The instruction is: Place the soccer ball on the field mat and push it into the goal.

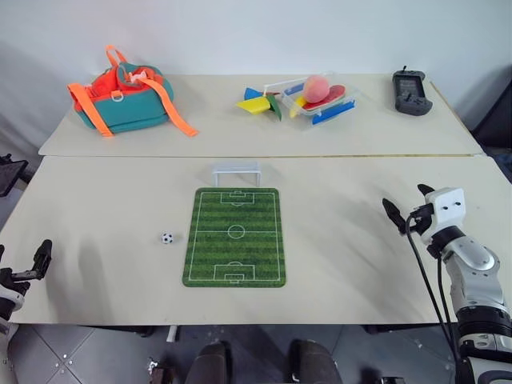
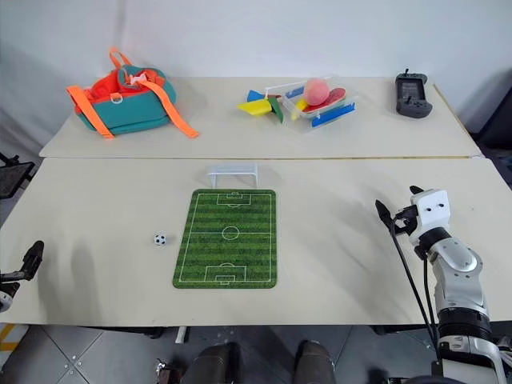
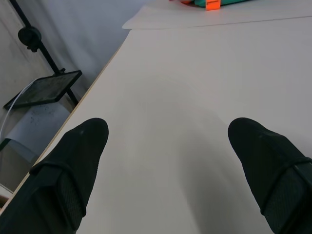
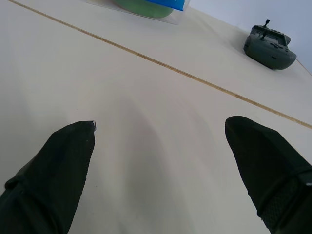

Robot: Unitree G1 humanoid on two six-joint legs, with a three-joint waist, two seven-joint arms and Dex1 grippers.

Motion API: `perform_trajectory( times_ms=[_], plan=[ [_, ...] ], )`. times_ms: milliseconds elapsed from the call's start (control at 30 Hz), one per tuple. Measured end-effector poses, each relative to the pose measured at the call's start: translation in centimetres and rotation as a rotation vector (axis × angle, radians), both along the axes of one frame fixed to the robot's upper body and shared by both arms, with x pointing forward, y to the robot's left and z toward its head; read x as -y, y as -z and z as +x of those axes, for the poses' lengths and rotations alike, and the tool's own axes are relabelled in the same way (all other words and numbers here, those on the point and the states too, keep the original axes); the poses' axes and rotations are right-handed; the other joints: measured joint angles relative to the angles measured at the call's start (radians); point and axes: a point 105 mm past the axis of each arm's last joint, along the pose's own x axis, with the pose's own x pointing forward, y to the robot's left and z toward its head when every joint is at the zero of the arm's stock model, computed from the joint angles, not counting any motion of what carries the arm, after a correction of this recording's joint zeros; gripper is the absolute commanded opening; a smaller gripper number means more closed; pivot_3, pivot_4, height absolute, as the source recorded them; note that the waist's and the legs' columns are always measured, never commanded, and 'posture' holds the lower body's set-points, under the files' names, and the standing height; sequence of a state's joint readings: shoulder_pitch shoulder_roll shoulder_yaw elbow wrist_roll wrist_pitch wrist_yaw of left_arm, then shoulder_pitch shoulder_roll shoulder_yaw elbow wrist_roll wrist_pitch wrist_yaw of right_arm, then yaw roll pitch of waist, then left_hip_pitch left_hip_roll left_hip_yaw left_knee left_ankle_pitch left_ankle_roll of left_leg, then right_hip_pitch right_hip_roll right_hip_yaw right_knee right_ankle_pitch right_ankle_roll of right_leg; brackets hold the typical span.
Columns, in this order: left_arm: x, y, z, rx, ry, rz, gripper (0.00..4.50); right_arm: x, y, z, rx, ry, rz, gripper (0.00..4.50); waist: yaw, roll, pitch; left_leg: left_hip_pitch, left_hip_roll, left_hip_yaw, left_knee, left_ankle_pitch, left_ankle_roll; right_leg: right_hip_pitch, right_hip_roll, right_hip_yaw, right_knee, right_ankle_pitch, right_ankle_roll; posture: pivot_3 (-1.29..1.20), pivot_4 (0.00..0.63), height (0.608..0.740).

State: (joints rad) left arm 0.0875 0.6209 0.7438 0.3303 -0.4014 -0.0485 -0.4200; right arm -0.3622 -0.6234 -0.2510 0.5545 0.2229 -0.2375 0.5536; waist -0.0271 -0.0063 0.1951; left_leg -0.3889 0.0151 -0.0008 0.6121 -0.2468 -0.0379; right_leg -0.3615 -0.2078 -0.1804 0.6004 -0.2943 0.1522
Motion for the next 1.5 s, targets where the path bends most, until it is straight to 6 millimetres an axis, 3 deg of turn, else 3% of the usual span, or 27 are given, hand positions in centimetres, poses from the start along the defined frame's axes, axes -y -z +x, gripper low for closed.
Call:
perform_trajectory(
  times_ms=[433, 767, 1000, 1233, 1500],
  plan=[
    [0.5, -0.8, 0.1, -0.004, 0.032, 0.017, 4.46, -0.2, 0.5, -0.3, -0.016, -0.033, -0.007, 4.50, 0.000, 0.000, 0.000, 0.001, 0.002, 0.005, 0.000, 0.000, 0.000, -0.003, 0.002, 0.005, 0.000, 0.000, -0.001, 0.00, 0.150, 0.740],
    [1.7, -2.4, 0.7, -0.028, 0.197, 0.025, 4.46, -0.8, -0.2, -0.5, 0.000, -0.129, -0.092, 4.50, 0.000, 0.000, 0.000, 0.000, 0.004, 0.013, 0.000, -0.001, -0.001, -0.010, 0.004, 0.015, 0.003, 0.001, -0.002, 0.00, 0.150, 0.740],
    [5.2, -3.0, 1.0, -0.091, 0.484, 0.007, 4.46, -3.1, -0.9, -2.9, -0.039, -0.422, -0.089, 4.50, 0.001, 0.000, 0.000, 0.000, 0.006, 0.018, 0.000, -0.002, -0.002, -0.013, 0.007, 0.019, 0.003, 0.002, -0.003, 0.00, 0.150, 0.740],
    [9.7, -1.1, 0.6, -0.241, 0.817, 0.032, 4.46, -5.2, -1.9, -7.1, -0.169, -0.783, -0.065, 4.50, 0.003, 0.000, 0.000, 0.001, 0.013, 0.022, 0.002, -0.005, -0.002, -0.013, 0.013, 0.020, 0.000, 0.003, -0.006, 0.00, 0.150, 0.740],
    [13.3, -1.1, 5.1, -0.194, 1.027, 0.103, 4.46, -6.6, -1.9, -10.3, -0.233, -1.009, -0.042, 4.50, 0.026, 0.000, 0.000, 0.001, 0.016, 0.024, 0.005, -0.006, -0.003, -0.015, 0.016, 0.022, 0.002, 0.005, -0.008, 0.00, 0.150, 0.740]
  ],
)
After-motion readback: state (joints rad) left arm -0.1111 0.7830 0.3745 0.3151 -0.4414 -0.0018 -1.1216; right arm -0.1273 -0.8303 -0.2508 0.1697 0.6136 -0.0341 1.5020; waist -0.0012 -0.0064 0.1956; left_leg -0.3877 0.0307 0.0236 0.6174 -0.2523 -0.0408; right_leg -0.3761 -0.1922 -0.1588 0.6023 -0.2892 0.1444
